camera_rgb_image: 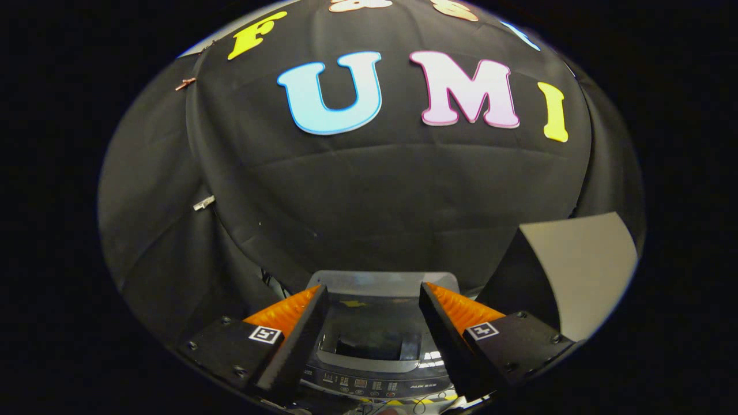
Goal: Put the clothes into the washing machine and then close the washing machine lid.
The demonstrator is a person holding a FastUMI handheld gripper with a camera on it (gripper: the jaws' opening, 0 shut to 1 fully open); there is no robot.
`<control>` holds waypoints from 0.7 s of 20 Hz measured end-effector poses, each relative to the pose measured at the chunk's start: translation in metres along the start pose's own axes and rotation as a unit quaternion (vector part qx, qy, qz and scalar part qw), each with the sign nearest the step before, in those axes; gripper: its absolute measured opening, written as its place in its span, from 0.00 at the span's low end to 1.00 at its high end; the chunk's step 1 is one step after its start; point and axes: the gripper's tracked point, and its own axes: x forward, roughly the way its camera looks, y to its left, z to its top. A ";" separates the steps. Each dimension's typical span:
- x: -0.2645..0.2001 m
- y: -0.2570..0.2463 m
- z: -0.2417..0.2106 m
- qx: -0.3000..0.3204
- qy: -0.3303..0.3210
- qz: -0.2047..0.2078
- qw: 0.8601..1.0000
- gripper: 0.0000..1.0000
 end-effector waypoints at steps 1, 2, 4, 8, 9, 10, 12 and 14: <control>-0.009 -0.008 0.015 -0.001 -0.015 0.003 1.000 1.00; -0.020 -0.013 0.030 -0.001 -0.032 0.004 0.999 1.00; -0.044 -0.025 0.056 -0.002 -0.059 0.006 0.998 1.00; -0.093 -0.053 0.109 -0.004 -0.117 0.001 0.993 1.00; -0.107 -0.068 0.123 -0.003 -0.134 -0.003 0.991 1.00; -0.118 -0.079 0.136 -0.003 -0.147 -0.007 0.989 1.00; -0.140 -0.106 0.156 -0.002 -0.169 -0.015 0.986 0.99; -0.161 -0.140 0.172 -0.002 -0.195 -0.028 0.980 0.99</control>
